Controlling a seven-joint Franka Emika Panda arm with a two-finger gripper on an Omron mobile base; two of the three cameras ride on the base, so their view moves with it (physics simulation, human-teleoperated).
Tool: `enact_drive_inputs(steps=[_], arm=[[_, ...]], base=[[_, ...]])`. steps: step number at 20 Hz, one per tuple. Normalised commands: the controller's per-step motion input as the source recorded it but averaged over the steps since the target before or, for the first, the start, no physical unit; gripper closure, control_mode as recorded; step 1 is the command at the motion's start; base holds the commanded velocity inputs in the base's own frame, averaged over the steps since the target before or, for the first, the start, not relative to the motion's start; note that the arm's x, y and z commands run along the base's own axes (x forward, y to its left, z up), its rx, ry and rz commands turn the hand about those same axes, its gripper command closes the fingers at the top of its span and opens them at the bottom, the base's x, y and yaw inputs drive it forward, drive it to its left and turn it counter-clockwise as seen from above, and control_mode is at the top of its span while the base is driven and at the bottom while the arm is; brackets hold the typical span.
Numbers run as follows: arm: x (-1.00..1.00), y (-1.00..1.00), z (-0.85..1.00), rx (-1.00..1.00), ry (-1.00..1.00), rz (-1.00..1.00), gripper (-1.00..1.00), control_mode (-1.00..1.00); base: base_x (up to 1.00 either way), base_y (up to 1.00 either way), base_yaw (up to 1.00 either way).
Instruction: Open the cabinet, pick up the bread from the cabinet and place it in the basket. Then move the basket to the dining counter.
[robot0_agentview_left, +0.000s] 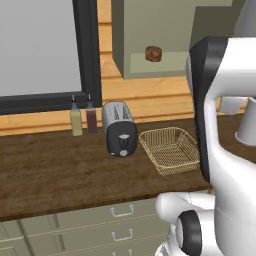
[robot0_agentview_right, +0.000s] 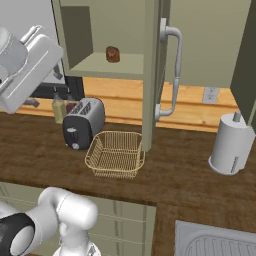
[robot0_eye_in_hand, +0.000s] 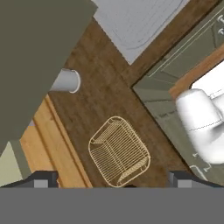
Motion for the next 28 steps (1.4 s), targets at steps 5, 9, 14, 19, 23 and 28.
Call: enact_drive_inputs(steps=[5, 9, 14, 19, 23, 28], arm=[[0.00, 0.00, 0.00, -0.25, 0.15, 0.72, -1.00, -1.00], [-0.01, 0.00, -0.08, -0.45, 0.06, 0.68, -1.00, -1.00], [-0.04, -0.20, -0.13, -0.48, -0.09, 0.69, -1.00, -1.00], [0.04, -0.39, -0.15, -0.43, -0.14, 0.67, -1.00, -1.00], [0.58, -0.01, 0.00, -0.35, 0.00, 0.48, -1.00, -1.00], [0.80, 0.00, 0.05, -0.30, 0.00, 0.38, -1.00, -1.00]], base=[[0.00, 0.00, 0.00], [0.00, 0.00, 0.00], [0.00, 0.00, 0.00], [0.00, 0.00, 0.00], [0.00, 0.00, 0.00], [0.00, 0.00, 0.00]])
